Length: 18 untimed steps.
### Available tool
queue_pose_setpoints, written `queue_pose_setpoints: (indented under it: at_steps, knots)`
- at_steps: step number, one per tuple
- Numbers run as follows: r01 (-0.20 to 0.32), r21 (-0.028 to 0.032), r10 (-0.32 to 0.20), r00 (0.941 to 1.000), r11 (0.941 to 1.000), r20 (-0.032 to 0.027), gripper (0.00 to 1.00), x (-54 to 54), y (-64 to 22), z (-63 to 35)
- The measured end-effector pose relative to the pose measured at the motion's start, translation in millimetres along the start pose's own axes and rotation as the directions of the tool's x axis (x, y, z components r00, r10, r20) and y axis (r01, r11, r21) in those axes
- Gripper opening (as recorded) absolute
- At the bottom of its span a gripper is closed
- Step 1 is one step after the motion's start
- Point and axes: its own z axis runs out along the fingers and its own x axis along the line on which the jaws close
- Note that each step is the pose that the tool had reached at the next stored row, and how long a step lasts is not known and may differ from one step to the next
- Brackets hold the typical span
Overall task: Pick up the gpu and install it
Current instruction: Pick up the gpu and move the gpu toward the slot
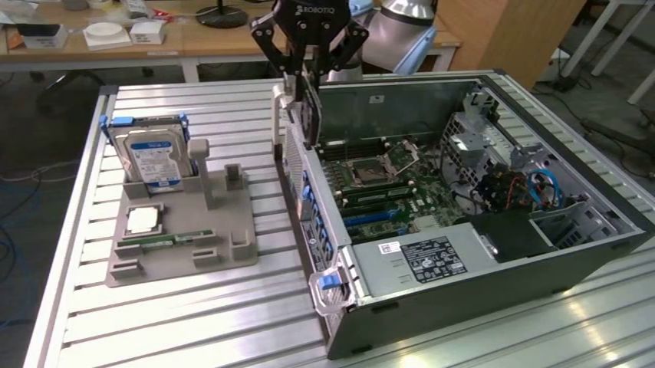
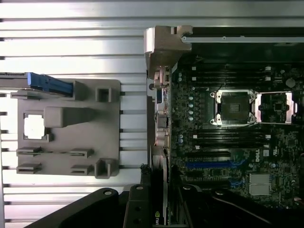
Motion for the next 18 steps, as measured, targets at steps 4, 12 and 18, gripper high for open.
queue_pose_setpoints:
  at_steps: [4,12,18]
  knots:
    - [-0.001,0.0001,0.001,1.0000,1.0000,-0.0019,0.26,-8.2,0.3,-0.1]
    - [-0.002,0.0003,0.002,1.0000,1.0000,-0.0063,0.26,-30.9,1.2,-0.3]
    - [-0.003,0.0005,0.003,0.9999,1.0000,-0.0099,0.26,-45.9,1.7,-0.5]
